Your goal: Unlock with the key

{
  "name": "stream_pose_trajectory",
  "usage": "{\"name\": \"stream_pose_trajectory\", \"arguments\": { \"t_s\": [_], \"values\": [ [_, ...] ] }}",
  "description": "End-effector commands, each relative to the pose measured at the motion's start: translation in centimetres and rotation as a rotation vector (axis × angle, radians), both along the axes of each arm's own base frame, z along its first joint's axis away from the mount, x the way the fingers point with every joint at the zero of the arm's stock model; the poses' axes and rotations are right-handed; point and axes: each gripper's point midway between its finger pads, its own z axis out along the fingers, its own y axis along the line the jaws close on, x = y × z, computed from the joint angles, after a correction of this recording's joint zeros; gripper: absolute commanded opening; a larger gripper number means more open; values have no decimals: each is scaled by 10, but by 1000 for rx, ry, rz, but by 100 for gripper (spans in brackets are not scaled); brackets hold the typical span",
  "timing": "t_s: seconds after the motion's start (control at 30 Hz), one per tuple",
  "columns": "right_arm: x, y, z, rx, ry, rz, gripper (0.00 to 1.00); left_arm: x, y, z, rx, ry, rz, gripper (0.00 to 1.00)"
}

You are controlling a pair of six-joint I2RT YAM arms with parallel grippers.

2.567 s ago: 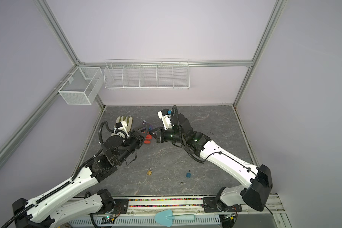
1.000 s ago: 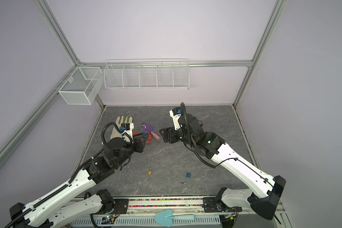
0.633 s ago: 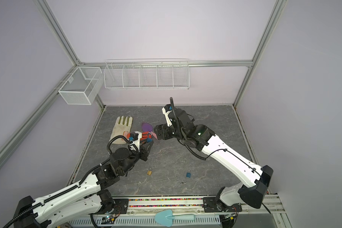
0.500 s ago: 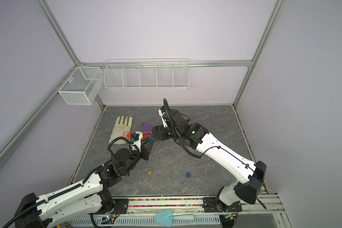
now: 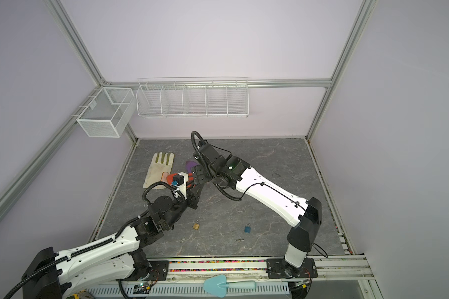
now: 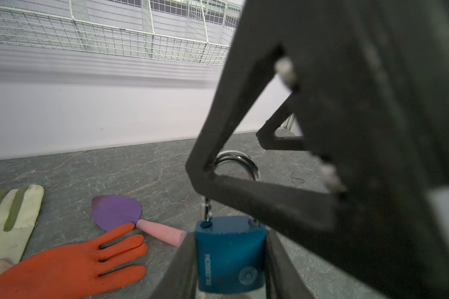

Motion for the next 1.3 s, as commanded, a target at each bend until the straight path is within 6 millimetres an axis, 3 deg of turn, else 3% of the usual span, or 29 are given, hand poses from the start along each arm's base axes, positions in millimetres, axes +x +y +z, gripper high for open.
{"name": "stream_pose_trajectory", "arguments": {
  "t_s": [0.0, 0.4, 0.7, 0.87, 1.13, 1.27],
  "values": [
    [5, -9, 6, -60, -52, -28, 87, 0, 2, 10, -28, -43, 15, 0],
    [13, -34, 9, -186, -101, -60, 90, -2, 7, 8, 28, -82, 23, 0],
    [-6, -52, 19, -186, -46, 2, 91, -11, 9, 18, 85, -190, -17, 0],
    [-10, -50, 26, -206, -25, 52, 92, -14, 4, 18, 108, -222, -46, 0],
    [-6, -39, 23, -156, 51, 133, 92, -23, -8, 21, 113, -263, -131, 0],
    [-6, -46, 17, -182, 79, 141, 92, -23, -11, 24, 110, -269, -138, 0]
  ]
}}
